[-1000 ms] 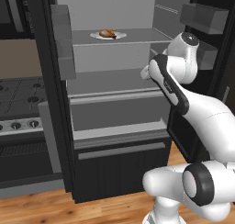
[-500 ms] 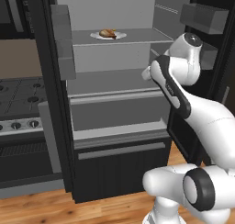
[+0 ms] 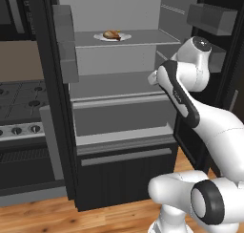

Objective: Retrieve the chicken drumstick from the fridge and place it on the saucepan with marinade on the stove.

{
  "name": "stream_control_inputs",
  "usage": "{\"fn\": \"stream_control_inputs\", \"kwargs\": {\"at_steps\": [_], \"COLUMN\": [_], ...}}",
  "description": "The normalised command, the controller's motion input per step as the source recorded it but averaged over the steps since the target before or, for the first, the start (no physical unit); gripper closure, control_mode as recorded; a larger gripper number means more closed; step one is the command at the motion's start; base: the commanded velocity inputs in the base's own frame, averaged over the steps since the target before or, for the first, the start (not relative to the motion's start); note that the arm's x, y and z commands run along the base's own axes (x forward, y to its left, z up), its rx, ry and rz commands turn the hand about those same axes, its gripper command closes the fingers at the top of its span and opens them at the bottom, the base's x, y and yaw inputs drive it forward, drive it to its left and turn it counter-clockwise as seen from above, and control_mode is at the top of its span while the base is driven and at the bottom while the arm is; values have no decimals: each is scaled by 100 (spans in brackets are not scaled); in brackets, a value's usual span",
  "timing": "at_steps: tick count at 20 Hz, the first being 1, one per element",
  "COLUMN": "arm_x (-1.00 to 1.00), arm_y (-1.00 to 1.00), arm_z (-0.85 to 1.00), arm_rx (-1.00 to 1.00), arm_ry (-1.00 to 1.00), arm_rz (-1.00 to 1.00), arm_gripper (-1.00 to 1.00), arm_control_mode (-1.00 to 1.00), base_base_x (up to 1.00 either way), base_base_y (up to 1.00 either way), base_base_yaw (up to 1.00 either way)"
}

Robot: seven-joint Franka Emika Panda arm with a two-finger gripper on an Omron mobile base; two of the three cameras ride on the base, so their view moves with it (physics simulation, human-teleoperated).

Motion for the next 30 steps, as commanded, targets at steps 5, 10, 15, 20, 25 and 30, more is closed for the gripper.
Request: {"fn": "stream_control_inputs", "kwargs": {"at_steps": [5, 10, 15, 20, 25, 30], "arm_x": [0, 0, 0, -7, -3, 0], "arm_y": [0, 0, 2, 24, 37, 0], "arm_z": [0, 0, 0, 0, 0, 0], "arm_rx": [0, 0, 0, 0, -1, 0], "arm_ry": [0, 0, 0, -1, 0, 0], "arm_rz": [0, 0, 0, 1, 0, 0], "arm_gripper": [-100, -100, -100, -100, -100, -100], "arm_control_mode": [-100, -100, -100, -100, -100, 100], "base_base_x": [0, 0, 0, 0, 0, 17], "base_base_y": [0, 0, 0, 0, 0, 63], "base_base_yaw": [0, 0, 0, 0, 0, -3]}}
